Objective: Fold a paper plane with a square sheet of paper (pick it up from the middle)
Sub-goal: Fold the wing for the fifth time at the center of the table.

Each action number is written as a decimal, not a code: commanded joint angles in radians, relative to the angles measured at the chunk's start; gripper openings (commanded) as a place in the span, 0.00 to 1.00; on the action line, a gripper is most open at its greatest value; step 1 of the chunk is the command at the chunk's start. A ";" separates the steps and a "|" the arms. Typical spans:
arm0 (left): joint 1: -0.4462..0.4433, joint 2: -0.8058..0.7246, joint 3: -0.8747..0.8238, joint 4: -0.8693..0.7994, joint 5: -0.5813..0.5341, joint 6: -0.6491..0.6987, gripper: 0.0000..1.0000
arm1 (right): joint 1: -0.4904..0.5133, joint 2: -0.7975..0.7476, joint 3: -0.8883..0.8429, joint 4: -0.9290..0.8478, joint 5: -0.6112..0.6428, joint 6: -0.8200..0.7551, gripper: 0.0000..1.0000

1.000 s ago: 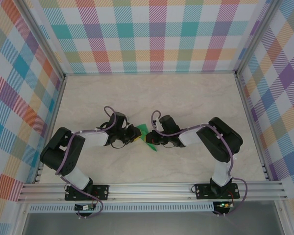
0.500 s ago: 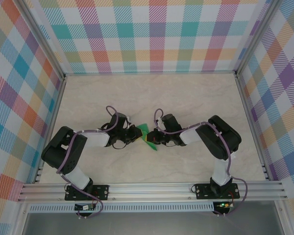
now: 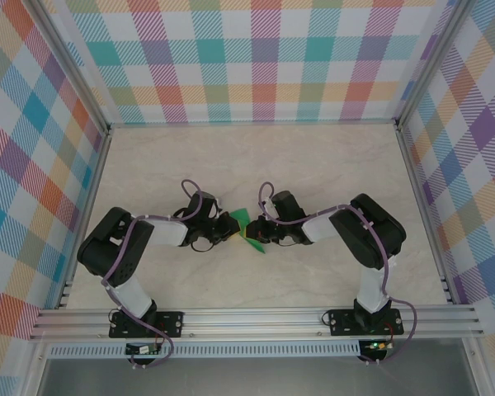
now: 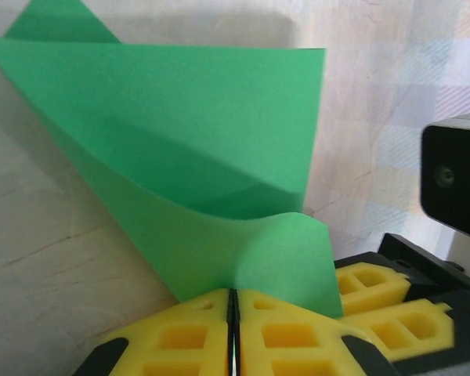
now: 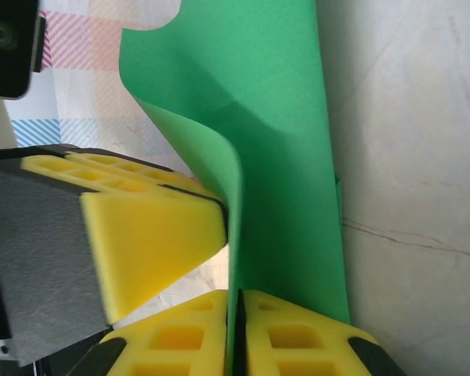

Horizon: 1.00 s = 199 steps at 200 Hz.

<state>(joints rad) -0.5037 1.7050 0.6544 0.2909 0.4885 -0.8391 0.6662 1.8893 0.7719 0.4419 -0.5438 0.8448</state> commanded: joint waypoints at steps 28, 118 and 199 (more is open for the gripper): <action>-0.012 0.033 0.030 -0.058 -0.035 0.029 0.09 | -0.006 -0.007 0.034 -0.118 -0.002 -0.065 0.20; -0.012 0.050 0.049 -0.095 -0.037 0.039 0.09 | -0.005 -0.123 0.069 -0.415 0.074 -0.213 0.30; -0.013 0.037 0.070 -0.108 -0.024 0.046 0.09 | -0.005 -0.119 0.064 -0.446 0.064 -0.255 0.18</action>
<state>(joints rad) -0.5045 1.7290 0.7029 0.2272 0.4854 -0.8169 0.6662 1.7702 0.8249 0.0273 -0.4725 0.6113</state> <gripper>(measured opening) 0.092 0.201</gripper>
